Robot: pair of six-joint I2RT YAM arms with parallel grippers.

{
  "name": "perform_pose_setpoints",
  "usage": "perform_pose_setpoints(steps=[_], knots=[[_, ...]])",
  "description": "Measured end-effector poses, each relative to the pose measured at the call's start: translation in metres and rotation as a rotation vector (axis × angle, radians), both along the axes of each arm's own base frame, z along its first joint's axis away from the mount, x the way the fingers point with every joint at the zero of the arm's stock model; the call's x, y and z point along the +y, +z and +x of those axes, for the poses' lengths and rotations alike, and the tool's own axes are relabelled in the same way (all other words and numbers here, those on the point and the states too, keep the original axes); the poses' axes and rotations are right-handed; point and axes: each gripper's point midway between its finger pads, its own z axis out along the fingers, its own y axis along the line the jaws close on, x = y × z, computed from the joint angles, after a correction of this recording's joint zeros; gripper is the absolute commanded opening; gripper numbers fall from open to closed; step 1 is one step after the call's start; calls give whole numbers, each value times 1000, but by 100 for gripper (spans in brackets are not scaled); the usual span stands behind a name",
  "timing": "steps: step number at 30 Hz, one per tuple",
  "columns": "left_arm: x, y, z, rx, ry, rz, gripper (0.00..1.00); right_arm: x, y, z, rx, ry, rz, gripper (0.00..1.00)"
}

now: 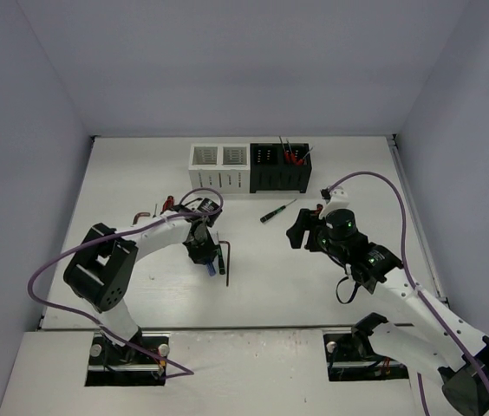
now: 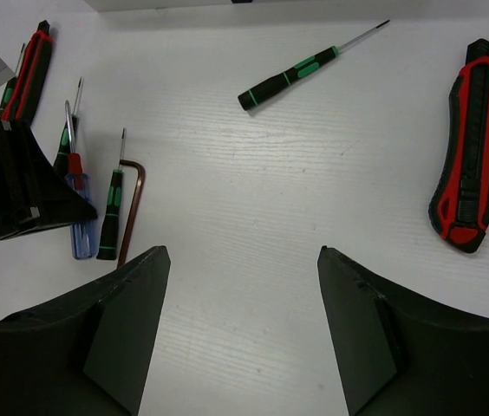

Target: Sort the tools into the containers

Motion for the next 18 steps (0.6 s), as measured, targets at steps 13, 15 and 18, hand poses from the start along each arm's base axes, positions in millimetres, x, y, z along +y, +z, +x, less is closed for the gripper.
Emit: perform_pose_setpoints(steps=[13,15,18], knots=[[-22,157,7,-610,-512,-39,0,54,102,13,-83,200,169,61],[-23,179,7,-717,-584,-50,0,66,130,18,-120,239,207,59],[-22,202,4,-839,-681,-48,0,82,161,21,-156,297,252,58]])
